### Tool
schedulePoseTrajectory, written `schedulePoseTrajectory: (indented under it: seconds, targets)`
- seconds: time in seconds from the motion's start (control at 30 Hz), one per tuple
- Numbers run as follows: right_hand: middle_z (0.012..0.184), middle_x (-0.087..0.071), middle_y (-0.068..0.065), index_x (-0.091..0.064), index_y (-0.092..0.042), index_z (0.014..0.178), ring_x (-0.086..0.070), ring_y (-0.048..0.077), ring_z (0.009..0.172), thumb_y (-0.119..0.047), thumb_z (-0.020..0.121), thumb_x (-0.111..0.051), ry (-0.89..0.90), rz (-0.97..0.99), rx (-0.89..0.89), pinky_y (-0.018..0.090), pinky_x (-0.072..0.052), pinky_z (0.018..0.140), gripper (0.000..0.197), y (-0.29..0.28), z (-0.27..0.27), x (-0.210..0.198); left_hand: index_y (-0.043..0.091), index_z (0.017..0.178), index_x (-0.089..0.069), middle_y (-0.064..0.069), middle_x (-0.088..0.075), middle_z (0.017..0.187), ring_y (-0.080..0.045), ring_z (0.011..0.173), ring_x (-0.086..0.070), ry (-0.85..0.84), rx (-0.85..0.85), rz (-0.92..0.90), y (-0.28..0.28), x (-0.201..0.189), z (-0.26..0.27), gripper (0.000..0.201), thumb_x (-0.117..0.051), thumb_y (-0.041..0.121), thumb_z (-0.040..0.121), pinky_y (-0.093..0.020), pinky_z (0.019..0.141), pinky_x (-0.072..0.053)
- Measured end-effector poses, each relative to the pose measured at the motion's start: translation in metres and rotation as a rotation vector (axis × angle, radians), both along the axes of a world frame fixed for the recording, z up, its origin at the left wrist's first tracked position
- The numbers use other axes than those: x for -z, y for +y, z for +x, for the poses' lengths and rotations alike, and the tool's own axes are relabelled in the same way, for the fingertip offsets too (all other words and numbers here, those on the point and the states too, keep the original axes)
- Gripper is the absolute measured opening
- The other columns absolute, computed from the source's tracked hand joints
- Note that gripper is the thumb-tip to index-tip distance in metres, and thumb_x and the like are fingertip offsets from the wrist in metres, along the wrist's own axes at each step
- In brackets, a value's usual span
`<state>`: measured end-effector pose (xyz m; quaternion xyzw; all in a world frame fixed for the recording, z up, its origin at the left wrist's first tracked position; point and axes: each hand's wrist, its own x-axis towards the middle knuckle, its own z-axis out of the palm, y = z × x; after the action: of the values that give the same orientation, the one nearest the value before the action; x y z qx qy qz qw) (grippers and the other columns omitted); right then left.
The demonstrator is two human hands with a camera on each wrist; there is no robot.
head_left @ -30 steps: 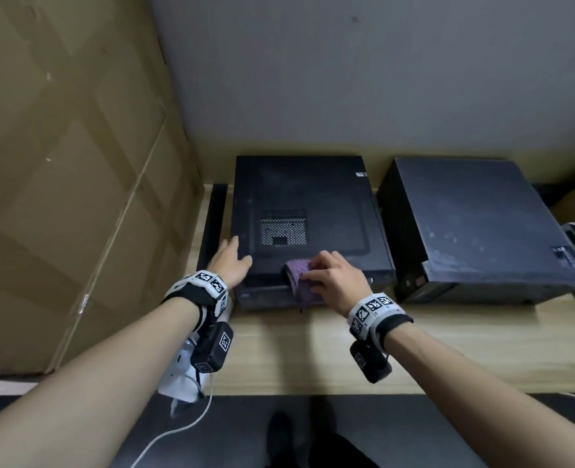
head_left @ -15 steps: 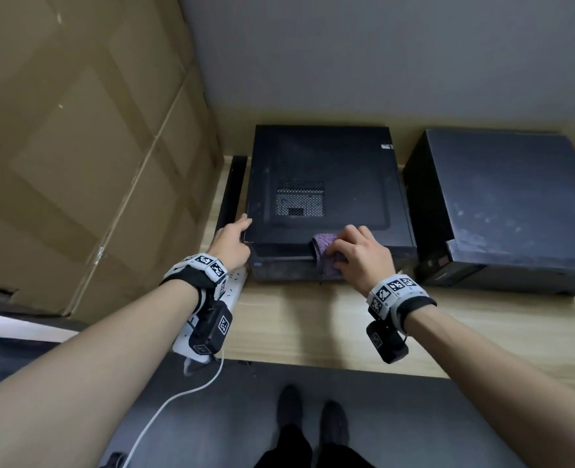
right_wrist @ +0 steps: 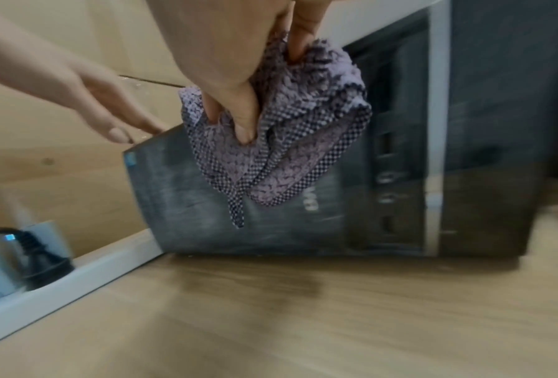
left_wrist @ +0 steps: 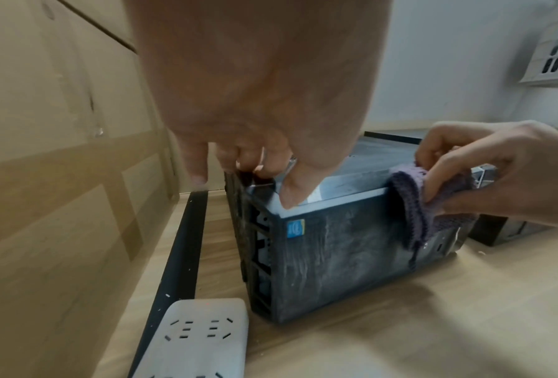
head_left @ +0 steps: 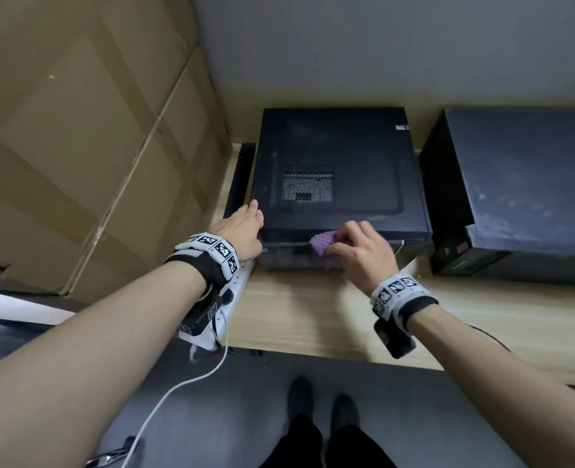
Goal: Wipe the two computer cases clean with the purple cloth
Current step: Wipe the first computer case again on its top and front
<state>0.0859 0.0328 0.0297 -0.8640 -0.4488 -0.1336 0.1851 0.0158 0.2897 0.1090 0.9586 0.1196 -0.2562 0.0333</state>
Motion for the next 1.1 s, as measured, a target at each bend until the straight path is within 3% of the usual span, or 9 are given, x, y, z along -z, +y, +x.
schedulePoseTrajectory:
  seconds: [0.1, 0.17, 0.3, 0.4, 0.53, 0.63, 0.77, 0.9, 1.1]
  targets:
    - [0.091, -0.055, 0.001, -0.073, -0.027, 0.079, -0.050, 0.027, 0.083, -0.013, 0.074, -0.079, 0.064, -0.009, 0.221, 0.031, -0.044, 0.059, 0.016, -0.044, 0.008, -0.002, 0.008, 0.153, -0.016, -0.004, 0.005, 0.163, -0.018, 0.150, -0.003, 0.000, 0.024, 0.052, -0.008, 0.001, 0.000, 0.075, -0.052, 0.021, 0.089, -0.042, 0.114, -0.031]
    - [0.091, -0.054, -0.001, -0.072, -0.027, 0.079, -0.052, 0.026, 0.087, -0.013, 0.074, -0.076, 0.148, 0.022, 0.355, 0.029, -0.044, 0.056, 0.016, -0.060, 0.004, -0.007, 0.013, 0.154, -0.016, -0.002, 0.005, 0.163, -0.017, 0.150, -0.001, -0.043, 0.047, 0.046, -0.012, -0.001, 0.001, 0.076, -0.054, 0.020, 0.088, -0.040, 0.113, -0.031]
    - [0.093, -0.054, -0.007, -0.067, -0.029, 0.087, -0.057, 0.021, 0.084, -0.031, 0.079, -0.070, 0.369, 0.092, 0.547, 0.033, -0.049, 0.063, 0.009, -0.067, -0.012, -0.011, 0.028, 0.155, -0.007, 0.000, 0.009, 0.163, -0.016, 0.150, 0.003, -0.057, 0.184, -0.030, -0.018, -0.008, 0.005, 0.087, -0.051, 0.007, 0.083, -0.037, 0.115, -0.027]
    - [0.090, -0.059, -0.008, -0.064, -0.027, 0.086, -0.061, 0.020, 0.083, -0.034, 0.079, -0.069, 0.497, 0.153, 0.690, 0.028, -0.043, 0.068, 0.011, -0.063, -0.027, -0.006, 0.030, 0.155, -0.005, 0.000, 0.012, 0.163, -0.020, 0.150, 0.004, 0.009, 0.277, -0.037, -0.022, -0.007, 0.010, 0.090, -0.045, 0.000, 0.081, -0.040, 0.109, -0.039]
    - [0.090, -0.070, -0.006, -0.065, -0.026, 0.085, -0.063, 0.019, 0.087, -0.035, 0.080, -0.068, 0.679, 0.363, 0.948, 0.028, -0.046, 0.078, 0.011, -0.041, -0.033, 0.010, 0.027, 0.155, -0.006, -0.001, 0.010, 0.163, -0.024, 0.150, 0.002, 0.034, 0.302, -0.037, -0.020, -0.001, 0.009, 0.086, -0.044, 0.005, 0.082, -0.042, 0.109, -0.039]
    - [0.096, -0.067, -0.002, -0.065, -0.024, 0.089, -0.059, 0.021, 0.088, -0.037, 0.083, -0.063, 0.735, 0.464, 1.065, 0.027, -0.042, 0.076, 0.014, -0.018, -0.036, 0.018, 0.026, 0.155, -0.007, -0.003, 0.009, 0.163, -0.026, 0.150, -0.001, 0.035, 0.319, -0.026, -0.019, 0.003, 0.009, 0.084, -0.045, 0.009, 0.083, -0.043, 0.111, -0.036]
    - [0.094, -0.068, -0.002, -0.061, -0.025, 0.086, -0.060, 0.022, 0.090, -0.031, 0.087, -0.060, 0.792, 0.528, 1.074, 0.028, -0.041, 0.074, 0.006, 0.003, -0.046, 0.037, 0.026, 0.156, -0.007, -0.004, 0.008, 0.163, -0.030, 0.150, -0.005, 0.017, 0.333, -0.010, -0.018, 0.007, 0.011, 0.082, -0.045, 0.014, 0.084, -0.044, 0.111, -0.035]
    - [0.105, -0.067, 0.006, -0.061, -0.015, 0.102, -0.060, 0.029, 0.101, -0.019, 0.092, -0.057, 0.881, 0.548, 1.118, 0.027, -0.038, 0.080, 0.012, 0.024, -0.050, 0.047, 0.026, 0.155, -0.009, -0.006, 0.005, 0.163, -0.032, 0.149, -0.010, 0.006, 0.349, 0.000, -0.014, 0.008, 0.012, 0.082, -0.046, 0.018, 0.083, -0.046, 0.112, -0.033]
    - [0.079, -0.070, 0.000, -0.061, -0.023, 0.069, -0.065, 0.024, 0.084, -0.025, 0.076, -0.072, 0.946, 0.496, 0.937, 0.027, -0.050, 0.074, 0.013, 0.087, -0.068, 0.038, 0.023, 0.155, -0.012, -0.007, 0.004, 0.163, -0.030, 0.149, -0.007, 0.003, 0.392, -0.016, -0.013, 0.001, 0.012, 0.079, -0.045, 0.016, 0.084, -0.043, 0.114, -0.030]
